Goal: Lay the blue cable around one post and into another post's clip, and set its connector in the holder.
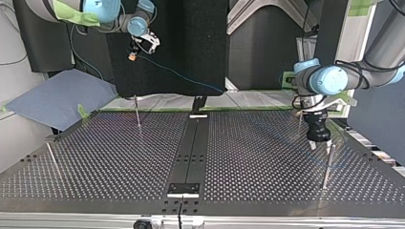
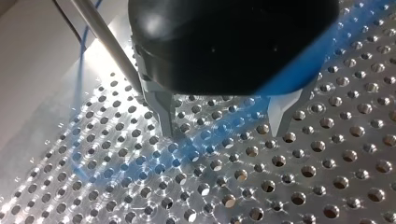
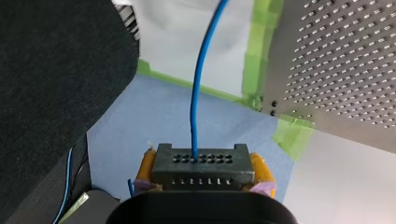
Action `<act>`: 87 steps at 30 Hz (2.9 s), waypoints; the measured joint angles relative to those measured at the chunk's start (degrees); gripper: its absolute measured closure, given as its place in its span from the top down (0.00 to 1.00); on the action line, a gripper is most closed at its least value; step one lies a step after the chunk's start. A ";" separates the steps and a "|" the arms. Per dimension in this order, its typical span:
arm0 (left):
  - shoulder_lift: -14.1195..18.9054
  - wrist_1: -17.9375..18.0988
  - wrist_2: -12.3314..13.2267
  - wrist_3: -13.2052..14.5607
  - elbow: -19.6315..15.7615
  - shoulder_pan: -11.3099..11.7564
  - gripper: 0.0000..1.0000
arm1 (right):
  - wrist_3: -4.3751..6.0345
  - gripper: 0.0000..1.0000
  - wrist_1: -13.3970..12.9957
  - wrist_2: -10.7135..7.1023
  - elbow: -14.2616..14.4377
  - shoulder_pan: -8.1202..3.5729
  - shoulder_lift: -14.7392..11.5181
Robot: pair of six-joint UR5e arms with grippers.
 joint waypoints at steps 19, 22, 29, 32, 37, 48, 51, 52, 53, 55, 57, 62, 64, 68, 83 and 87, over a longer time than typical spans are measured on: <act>-0.01 -0.17 0.00 0.57 0.02 -0.03 1.00 | -1.48 0.02 -9.57 -9.82 1.57 -9.82 -6.89; -0.01 -0.19 0.00 0.73 0.02 -0.03 1.00 | -1.11 0.02 -9.54 -11.61 -0.20 -11.61 -7.21; -0.01 -0.51 -0.70 1.40 -0.01 -0.13 1.00 | -1.13 0.02 -9.05 -15.47 -3.94 -15.39 -7.31; 0.00 -0.76 -1.31 1.44 -0.01 -0.21 1.00 | -1.15 0.02 -9.44 -17.15 -4.63 -16.27 -7.32; -0.01 -1.06 -1.67 1.62 -0.02 -0.31 1.00 | -1.22 0.02 -10.55 -19.72 -4.88 -16.85 -7.32; -0.01 -1.41 -2.02 2.16 -0.05 -0.72 1.00 | -1.80 0.02 -10.88 -24.61 -5.21 -16.95 -7.35; -0.01 -1.41 -2.02 2.17 -0.04 -0.79 1.00 | -2.06 0.02 -10.91 -26.02 -5.29 -16.88 -7.33; -0.01 -1.40 -2.02 2.17 -0.04 -0.81 1.00 | -2.22 0.02 -10.93 -26.59 -5.31 -16.81 -7.33; -0.01 -1.40 -2.02 2.17 -0.05 -0.83 1.00 | -2.38 0.02 -10.94 -27.02 -5.32 -16.75 -7.33; -0.01 -1.40 -2.02 2.17 -0.04 -0.88 1.00 | -2.86 0.02 -10.93 -28.03 -5.36 -16.66 -7.34; -0.02 -1.40 -2.03 2.17 -0.03 -0.96 1.00 | -3.27 0.02 -10.73 -28.89 -5.56 -16.61 -7.33; -0.01 -1.40 -2.02 2.17 -0.05 -1.23 1.00 | -4.98 0.02 -9.01 -31.37 -6.19 -16.42 -7.35; -0.01 -1.42 -2.07 2.22 -0.04 -1.33 1.00 | -5.82 0.02 -8.26 -32.26 -6.31 -16.47 -7.37; -0.02 -1.97 -2.87 2.31 -0.05 -1.55 1.00 | -7.30 0.02 -7.39 -33.86 -6.38 -16.81 -7.40; -0.02 -3.63 -3.64 1.08 -2.06 -3.87 1.00 | -7.04 0.02 -6.29 -41.39 -6.74 -16.90 -7.41; -0.01 -3.34 -2.20 -0.05 -2.14 -4.76 1.00 | -6.56 0.02 -5.69 -43.42 -6.97 -16.70 -7.41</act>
